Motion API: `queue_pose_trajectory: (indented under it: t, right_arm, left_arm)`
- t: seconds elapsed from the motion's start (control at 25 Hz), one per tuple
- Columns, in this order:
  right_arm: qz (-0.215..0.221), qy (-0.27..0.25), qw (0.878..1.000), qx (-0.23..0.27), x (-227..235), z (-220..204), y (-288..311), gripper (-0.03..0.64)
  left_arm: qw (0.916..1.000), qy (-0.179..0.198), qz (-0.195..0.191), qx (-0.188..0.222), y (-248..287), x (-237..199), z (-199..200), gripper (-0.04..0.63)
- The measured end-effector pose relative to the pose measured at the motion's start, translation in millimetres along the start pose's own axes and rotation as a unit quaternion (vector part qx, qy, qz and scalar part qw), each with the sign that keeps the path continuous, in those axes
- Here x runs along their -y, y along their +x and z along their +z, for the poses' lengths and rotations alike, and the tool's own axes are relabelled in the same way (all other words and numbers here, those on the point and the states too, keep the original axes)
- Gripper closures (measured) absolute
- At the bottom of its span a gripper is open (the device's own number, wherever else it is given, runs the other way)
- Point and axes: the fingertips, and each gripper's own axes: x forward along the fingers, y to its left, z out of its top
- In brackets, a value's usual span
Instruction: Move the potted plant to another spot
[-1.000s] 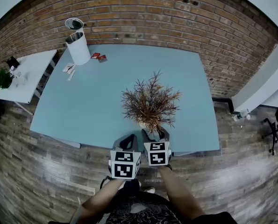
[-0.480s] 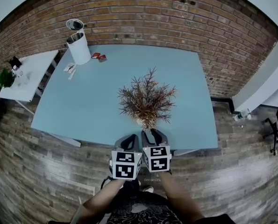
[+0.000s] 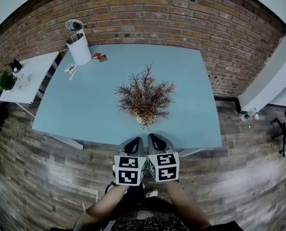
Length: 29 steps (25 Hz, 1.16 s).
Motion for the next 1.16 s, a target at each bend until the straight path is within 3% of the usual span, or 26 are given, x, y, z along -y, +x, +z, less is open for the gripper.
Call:
queue_pose_trajectory:
  t: [1.16]
  right_arm:
    - [-0.009,0.022,1.0,0.019,11,-11,-68,0.611]
  left_arm:
    - [0.9998,0.015,-0.013,0.006,-30,49,-17,0.595]
